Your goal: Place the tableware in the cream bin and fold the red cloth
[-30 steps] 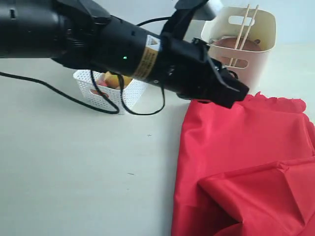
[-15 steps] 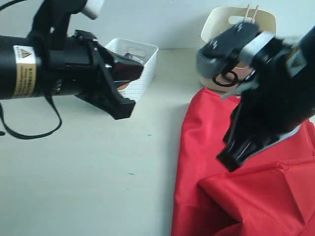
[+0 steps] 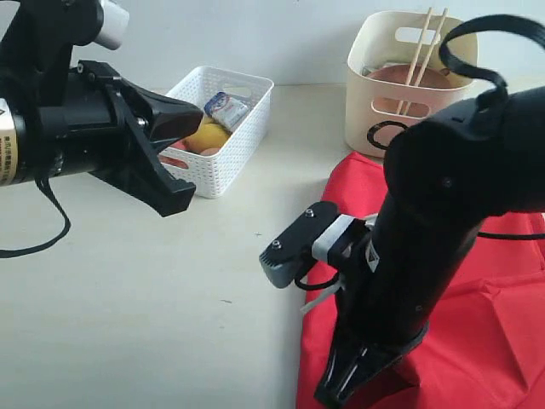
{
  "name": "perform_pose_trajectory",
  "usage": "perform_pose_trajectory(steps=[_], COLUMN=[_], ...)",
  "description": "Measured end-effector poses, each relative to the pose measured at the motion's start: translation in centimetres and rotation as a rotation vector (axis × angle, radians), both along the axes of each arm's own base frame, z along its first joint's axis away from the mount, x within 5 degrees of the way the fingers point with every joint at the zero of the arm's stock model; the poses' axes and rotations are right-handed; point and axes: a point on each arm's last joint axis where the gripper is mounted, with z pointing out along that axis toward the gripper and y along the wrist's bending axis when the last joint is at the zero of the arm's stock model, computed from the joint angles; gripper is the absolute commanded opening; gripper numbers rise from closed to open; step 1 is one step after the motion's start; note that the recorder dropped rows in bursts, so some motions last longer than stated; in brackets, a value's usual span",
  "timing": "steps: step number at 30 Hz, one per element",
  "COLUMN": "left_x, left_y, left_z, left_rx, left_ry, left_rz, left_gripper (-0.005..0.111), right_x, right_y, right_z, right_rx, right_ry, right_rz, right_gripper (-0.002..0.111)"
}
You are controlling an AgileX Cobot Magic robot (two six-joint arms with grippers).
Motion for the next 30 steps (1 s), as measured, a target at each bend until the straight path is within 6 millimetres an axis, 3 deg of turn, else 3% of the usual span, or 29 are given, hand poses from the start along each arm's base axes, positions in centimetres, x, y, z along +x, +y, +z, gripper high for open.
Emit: perform_pose_trajectory(steps=[6,11,16,22,26,30], left_x=[0.0,0.0,0.0,0.0,-0.1,-0.2], left_y=[0.0,0.0,0.0,0.0,-0.1,-0.1], left_z=[0.0,0.0,0.0,0.0,0.0,-0.1], left_rx=[0.000,0.000,0.000,0.000,-0.003,-0.003], left_ry=[0.000,0.000,0.000,0.000,0.007,0.012], left_rz=[0.000,0.000,0.000,0.000,-0.015,-0.022], left_gripper=[0.002,0.002,0.002,0.002,0.002,0.002], right_x=[0.4,0.4,0.0,-0.5,-0.1,1.4], right_y=[-1.7,-4.5,-6.4,-9.0,-10.5,-11.4], right_z=[-1.6,0.2,4.8,8.7,8.9,7.6], right_rx=[-0.255,-0.526,-0.479,-0.430,-0.452,-0.459], right_ry=[0.023,-0.048,-0.254,-0.432,-0.432,-0.387], right_rz=[-0.076,-0.120,-0.194,-0.289,-0.355,-0.431], right_gripper=[0.000,0.000,0.000,0.000,0.000,0.000])
